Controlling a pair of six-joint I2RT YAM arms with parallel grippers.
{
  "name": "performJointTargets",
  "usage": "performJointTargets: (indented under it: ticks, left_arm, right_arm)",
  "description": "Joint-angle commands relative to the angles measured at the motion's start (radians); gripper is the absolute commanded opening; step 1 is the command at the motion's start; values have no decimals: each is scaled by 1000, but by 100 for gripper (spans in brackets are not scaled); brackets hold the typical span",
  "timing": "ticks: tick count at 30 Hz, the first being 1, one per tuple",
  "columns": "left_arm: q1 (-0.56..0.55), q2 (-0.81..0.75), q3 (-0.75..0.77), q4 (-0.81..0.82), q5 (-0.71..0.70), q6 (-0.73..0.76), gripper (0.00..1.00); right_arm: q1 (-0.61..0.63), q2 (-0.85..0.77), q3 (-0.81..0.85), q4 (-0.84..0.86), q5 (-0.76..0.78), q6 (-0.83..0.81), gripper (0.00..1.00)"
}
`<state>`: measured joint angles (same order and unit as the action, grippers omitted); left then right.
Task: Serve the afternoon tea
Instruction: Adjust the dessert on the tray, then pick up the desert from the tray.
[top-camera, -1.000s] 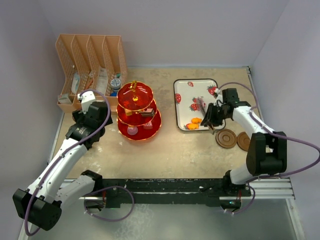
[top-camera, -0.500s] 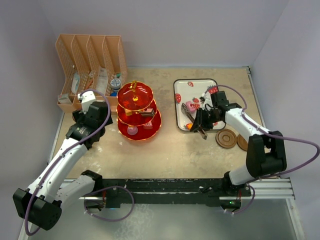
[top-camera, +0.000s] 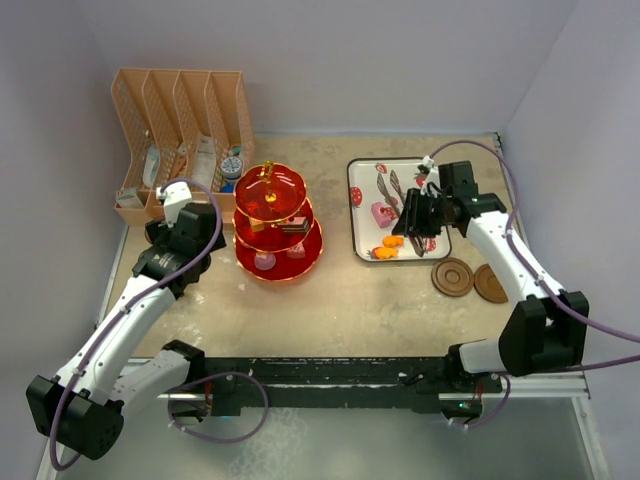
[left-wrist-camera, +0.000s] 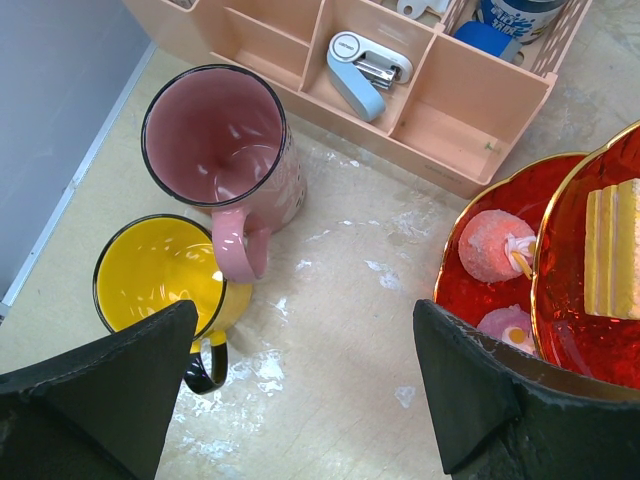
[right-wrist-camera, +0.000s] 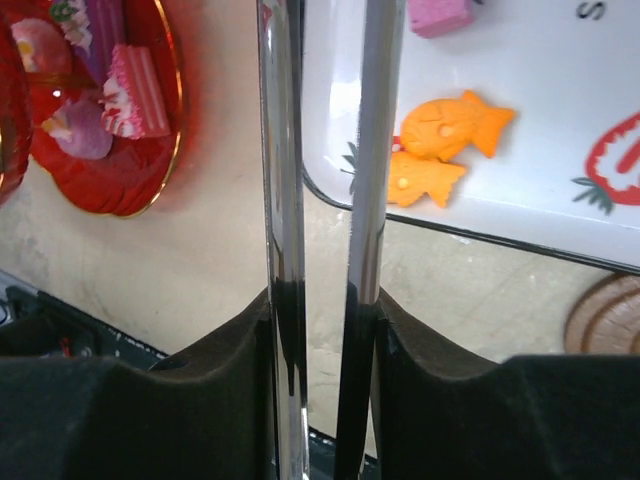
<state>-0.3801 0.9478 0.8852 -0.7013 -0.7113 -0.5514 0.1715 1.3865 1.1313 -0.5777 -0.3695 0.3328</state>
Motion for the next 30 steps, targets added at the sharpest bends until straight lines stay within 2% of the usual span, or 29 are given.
performJointTargets:
  ticks: [1, 5, 30]
  left_arm:
    - [-3, -5, 2, 23, -10, 23, 86]
    - [-3, -7, 2, 23, -4, 22, 86]
    - [-3, -17, 3, 17, -14, 19, 86]
  right_arm:
    - [-7, -19, 54, -92, 81, -24, 40]
    - [-7, 23, 66, -169, 101, -96, 41]
    - [6, 146, 45, -106, 89, -146, 42]
